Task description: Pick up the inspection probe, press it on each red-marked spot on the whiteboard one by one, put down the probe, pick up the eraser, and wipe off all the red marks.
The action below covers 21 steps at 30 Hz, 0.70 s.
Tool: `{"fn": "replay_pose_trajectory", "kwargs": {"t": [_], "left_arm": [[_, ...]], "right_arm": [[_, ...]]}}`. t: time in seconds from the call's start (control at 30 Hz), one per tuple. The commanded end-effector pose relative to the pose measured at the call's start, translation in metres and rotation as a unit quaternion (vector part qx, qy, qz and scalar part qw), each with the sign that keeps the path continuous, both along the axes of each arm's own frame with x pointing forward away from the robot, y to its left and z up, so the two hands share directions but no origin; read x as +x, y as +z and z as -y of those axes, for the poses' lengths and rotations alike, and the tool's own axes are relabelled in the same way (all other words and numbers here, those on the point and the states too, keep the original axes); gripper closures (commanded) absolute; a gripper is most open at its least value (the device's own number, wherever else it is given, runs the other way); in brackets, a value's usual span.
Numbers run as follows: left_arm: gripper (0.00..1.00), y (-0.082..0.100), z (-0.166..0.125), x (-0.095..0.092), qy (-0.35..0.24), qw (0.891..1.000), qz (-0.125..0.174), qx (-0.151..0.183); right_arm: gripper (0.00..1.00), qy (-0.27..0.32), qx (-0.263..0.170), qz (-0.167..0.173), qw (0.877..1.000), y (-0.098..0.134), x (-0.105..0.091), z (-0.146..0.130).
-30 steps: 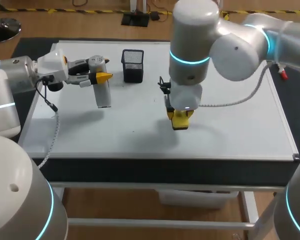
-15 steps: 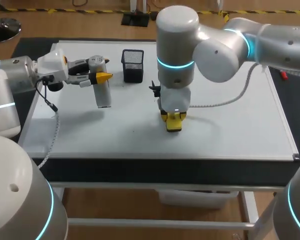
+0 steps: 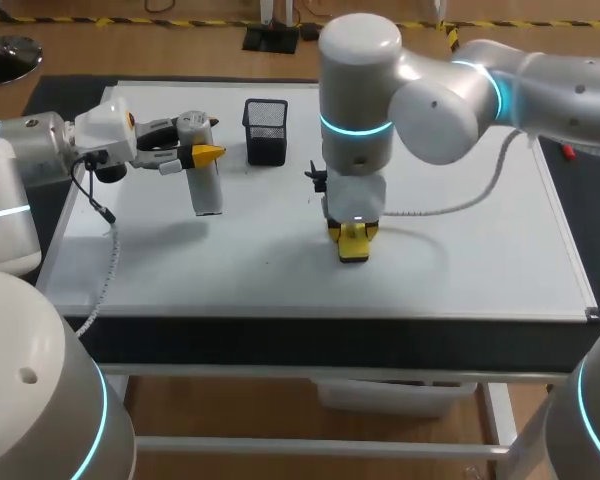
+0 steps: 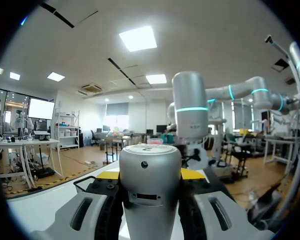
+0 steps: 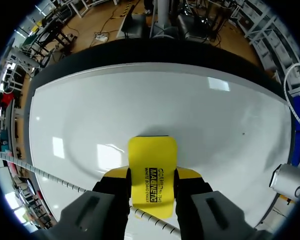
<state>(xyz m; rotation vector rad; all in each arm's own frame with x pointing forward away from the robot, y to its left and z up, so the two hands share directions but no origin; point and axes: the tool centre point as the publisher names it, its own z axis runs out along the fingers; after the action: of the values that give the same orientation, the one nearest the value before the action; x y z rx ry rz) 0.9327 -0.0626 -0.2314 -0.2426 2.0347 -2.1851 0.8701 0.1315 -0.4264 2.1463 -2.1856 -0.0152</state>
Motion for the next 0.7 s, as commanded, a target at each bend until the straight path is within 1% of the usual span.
{"fn": "replay_pose_trajectory", "kwargs": {"t": [0.03, 0.4, 0.53, 0.63, 0.7], "left_arm": [[1.0, 0.0, 0.0, 0.0, -0.001, 1.0, 0.001, -0.001], [1.0, 0.0, 0.0, 0.0, -0.001, 1.0, 0.001, -0.001], [1.0, 0.0, 0.0, 0.0, -0.001, 1.0, 0.001, -0.001], [1.0, 0.0, 0.0, 0.0, -0.001, 1.0, 0.001, -0.001], [1.0, 0.0, 0.0, 0.0, -0.001, 1.0, 0.001, -0.001]], "right_arm": [[1.0, -0.003, 0.004, 0.0, 1.0, 0.001, 0.003, 0.011], [1.0, -0.036, -0.002, -0.004, 0.999, 0.0, 0.014, 0.044], [1.0, -0.042, -0.005, -0.004, 0.999, 0.002, 0.016, 0.051], [1.0, -0.05, -0.051, -0.005, 0.997, 0.004, 0.018, 0.053], [1.0, -0.056, -0.071, -0.013, 0.996, 0.008, 0.02, 0.052]]}}
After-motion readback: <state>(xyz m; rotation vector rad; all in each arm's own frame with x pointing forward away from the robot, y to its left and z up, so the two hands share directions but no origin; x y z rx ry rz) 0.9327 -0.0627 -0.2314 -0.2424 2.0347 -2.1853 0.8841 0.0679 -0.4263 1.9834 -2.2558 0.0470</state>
